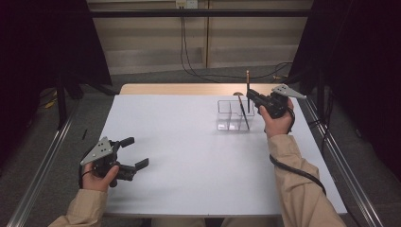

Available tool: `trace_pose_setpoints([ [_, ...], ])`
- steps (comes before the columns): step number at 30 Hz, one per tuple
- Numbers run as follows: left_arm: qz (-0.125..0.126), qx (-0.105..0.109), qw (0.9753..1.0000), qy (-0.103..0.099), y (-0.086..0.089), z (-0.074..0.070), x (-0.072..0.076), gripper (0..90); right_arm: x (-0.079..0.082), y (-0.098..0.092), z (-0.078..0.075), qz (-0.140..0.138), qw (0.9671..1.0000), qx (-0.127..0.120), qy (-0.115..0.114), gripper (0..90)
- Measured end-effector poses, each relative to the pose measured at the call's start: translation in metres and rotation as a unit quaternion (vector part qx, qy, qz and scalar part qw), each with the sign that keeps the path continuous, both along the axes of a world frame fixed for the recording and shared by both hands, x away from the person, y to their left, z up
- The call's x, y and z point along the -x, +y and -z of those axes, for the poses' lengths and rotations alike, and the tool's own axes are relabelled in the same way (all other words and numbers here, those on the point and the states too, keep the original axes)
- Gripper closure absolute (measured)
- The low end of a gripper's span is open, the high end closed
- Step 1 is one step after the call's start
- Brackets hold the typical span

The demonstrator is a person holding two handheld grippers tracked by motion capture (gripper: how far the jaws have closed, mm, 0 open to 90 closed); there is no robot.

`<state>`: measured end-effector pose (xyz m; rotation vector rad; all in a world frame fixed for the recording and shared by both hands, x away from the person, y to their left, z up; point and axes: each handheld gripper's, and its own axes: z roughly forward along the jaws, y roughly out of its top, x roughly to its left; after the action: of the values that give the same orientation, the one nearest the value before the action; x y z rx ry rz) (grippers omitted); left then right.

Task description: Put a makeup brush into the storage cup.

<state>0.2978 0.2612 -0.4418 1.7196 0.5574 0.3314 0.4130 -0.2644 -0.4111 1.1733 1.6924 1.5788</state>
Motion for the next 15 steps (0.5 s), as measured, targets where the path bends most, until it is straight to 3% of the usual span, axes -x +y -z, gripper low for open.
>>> trace_pose_setpoints([
  [15, 0.000, 0.000, 1.0000, 0.000, 0.0002, -0.0001, 0.0002, 0.6, 0.0001, 0.0033, 0.0064, 0.001, 1.0000, 0.004, 0.005, 83.8],
])
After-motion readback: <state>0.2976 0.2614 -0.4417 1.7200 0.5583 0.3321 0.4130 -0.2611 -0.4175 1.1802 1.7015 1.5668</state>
